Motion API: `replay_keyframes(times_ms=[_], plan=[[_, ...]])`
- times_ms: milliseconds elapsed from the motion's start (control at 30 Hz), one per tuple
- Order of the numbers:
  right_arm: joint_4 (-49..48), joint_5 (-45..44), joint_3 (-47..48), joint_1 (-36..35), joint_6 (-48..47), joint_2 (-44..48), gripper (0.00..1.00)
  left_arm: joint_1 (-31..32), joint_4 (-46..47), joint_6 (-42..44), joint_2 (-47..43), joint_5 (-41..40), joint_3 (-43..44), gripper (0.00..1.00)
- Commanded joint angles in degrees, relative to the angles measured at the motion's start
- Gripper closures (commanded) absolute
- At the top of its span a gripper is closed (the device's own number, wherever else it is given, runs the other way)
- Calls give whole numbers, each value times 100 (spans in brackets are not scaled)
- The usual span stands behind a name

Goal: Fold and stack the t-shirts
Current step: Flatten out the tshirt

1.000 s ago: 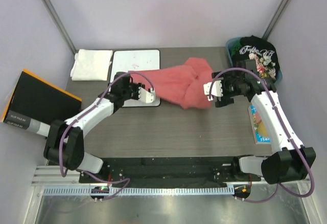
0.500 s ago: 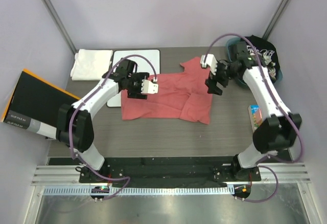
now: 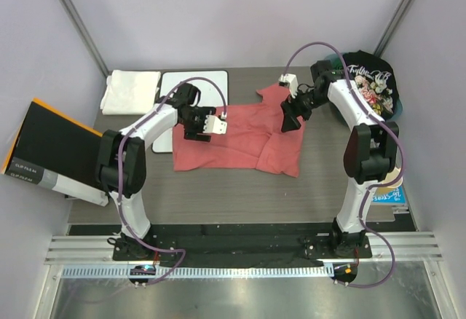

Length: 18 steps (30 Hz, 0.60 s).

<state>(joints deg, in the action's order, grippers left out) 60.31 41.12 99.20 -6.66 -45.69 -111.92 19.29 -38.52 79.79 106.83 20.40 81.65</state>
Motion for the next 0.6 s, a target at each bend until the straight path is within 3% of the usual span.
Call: replay_keyframes(times_ms=[0,333,567], plan=[[218,54,223,15,-133,3,16,-92,125,239,215,95,106,28],[226,-148,135,50,-291,-49,19,-382,-146,282,1217,139,1370,30],[235,-192,109,50,-396,-128,22,-496,-1489,792,1762,263,2461,31]])
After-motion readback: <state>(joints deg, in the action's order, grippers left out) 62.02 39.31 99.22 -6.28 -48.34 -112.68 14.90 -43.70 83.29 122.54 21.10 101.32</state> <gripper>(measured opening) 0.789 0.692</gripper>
